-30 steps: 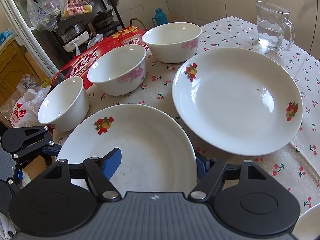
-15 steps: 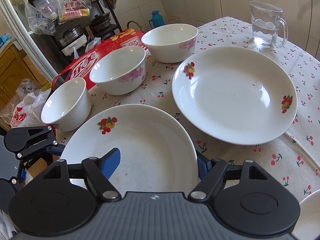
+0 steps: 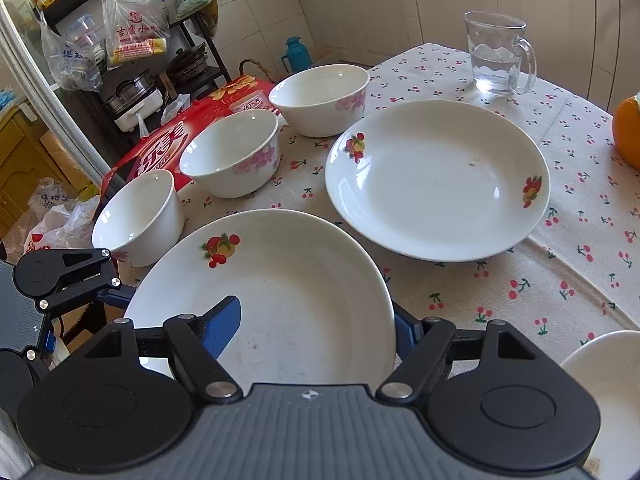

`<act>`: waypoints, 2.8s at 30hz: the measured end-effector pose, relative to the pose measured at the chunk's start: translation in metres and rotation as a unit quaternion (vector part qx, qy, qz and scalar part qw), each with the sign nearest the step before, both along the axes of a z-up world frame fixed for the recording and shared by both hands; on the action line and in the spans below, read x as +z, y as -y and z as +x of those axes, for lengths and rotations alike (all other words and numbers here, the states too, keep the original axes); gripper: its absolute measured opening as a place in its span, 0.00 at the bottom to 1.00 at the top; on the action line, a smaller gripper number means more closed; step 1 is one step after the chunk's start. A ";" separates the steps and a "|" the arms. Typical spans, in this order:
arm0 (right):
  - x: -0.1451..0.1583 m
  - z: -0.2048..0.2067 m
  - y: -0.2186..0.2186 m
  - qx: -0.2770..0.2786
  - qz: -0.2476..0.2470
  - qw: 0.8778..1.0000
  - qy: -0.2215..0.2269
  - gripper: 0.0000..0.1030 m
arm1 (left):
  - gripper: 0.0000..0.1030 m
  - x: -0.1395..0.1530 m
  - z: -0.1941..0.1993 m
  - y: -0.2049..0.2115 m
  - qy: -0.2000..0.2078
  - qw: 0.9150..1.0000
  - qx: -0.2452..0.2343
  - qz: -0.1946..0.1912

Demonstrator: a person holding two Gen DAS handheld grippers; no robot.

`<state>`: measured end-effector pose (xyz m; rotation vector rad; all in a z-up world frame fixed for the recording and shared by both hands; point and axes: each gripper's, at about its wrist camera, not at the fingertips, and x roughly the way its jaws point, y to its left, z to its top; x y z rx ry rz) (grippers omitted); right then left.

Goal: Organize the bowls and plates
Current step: 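Lift the fruit-decal plate and carry it toward the stained plate, then lower the fruit-decal plate onto the stained plate with the right tool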

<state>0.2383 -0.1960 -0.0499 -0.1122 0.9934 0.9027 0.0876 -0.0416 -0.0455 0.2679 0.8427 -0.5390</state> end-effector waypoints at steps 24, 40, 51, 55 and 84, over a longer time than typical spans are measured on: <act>0.032 0.000 0.117 -0.117 -0.003 0.992 0.044 0.79 | 0.80 0.022 0.049 0.091 0.005 0.993 -0.115 -0.013; 0.017 0.001 0.183 -0.183 -0.002 0.982 0.043 0.79 | 0.80 0.011 0.077 0.143 -0.007 0.986 -0.166 -0.005; 0.000 0.006 0.204 -0.204 0.010 0.978 0.032 0.79 | 0.80 0.003 0.089 0.157 -0.015 0.985 -0.173 -0.003; -0.007 0.009 0.209 -0.210 0.012 0.977 0.026 0.79 | 0.80 0.001 0.091 0.161 -0.017 0.984 -0.175 0.002; -0.007 -0.014 0.230 -0.250 0.012 0.968 0.014 0.79 | 0.83 -0.006 0.100 0.164 -0.019 0.983 -0.184 -0.009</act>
